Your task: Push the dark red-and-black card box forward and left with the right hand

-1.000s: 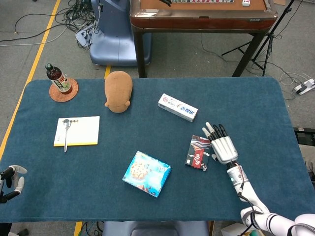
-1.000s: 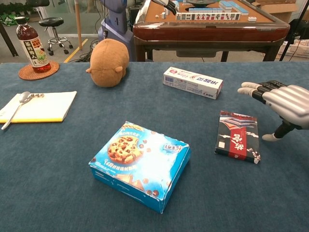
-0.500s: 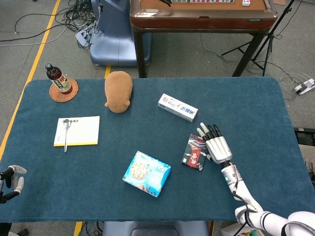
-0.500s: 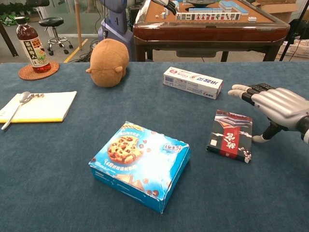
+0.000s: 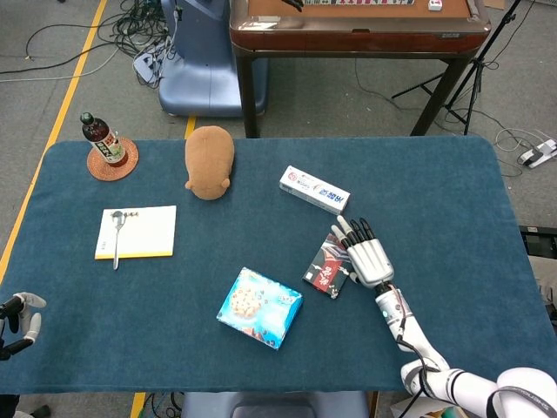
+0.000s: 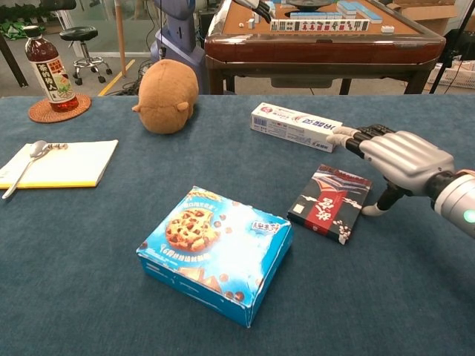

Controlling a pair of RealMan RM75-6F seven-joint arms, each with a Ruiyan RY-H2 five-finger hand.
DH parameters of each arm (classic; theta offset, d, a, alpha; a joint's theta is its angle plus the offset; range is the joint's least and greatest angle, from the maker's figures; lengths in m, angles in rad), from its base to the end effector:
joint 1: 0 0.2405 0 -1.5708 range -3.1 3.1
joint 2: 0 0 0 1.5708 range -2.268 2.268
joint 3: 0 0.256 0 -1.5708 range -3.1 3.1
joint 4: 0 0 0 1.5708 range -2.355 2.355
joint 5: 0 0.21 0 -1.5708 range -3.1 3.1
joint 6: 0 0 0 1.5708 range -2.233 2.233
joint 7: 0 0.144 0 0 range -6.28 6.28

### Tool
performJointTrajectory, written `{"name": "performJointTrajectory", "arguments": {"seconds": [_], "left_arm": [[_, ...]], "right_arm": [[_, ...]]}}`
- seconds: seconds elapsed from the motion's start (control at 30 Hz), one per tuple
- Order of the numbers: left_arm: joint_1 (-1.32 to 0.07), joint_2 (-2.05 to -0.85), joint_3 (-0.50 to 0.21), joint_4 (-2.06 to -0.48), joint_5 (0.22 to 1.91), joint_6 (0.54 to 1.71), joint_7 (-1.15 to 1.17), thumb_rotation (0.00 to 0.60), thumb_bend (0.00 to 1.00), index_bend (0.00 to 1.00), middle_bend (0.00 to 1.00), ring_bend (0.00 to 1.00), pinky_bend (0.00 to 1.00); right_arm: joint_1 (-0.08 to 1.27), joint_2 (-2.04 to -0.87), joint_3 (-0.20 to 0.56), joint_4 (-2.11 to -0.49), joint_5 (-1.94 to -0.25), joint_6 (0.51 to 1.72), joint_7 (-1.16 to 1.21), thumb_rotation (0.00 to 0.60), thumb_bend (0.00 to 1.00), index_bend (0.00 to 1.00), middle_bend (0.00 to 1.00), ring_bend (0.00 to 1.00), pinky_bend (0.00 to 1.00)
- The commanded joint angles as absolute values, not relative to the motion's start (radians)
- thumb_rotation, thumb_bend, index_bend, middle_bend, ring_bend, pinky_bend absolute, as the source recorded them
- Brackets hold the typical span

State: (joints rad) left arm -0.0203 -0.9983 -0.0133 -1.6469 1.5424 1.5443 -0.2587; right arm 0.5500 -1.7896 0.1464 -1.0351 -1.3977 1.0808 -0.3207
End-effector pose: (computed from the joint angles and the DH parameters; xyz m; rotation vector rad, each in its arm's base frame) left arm -0.3165 0.1532 0.1947 -1.3045 -1.0375 -1.0257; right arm -0.2263 -0.3230 -0.0520 1.7942 -0.7023 0.8041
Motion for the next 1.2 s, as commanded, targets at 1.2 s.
{"name": "performJointTrajectory", "arguments": {"seconds": [1.2], "left_arm": [[-0.013,-0.992,-0.014,-1.641,1.541,1.552,-0.285,0.600,0.48,0.47,0.72,0.69,0.80]], "right_arm": [[0.701,-1.903,0.241,-0.987,-1.268,0.990,-0.449,0.600,0.00,0.00,0.00,0.00,0.00]]}}
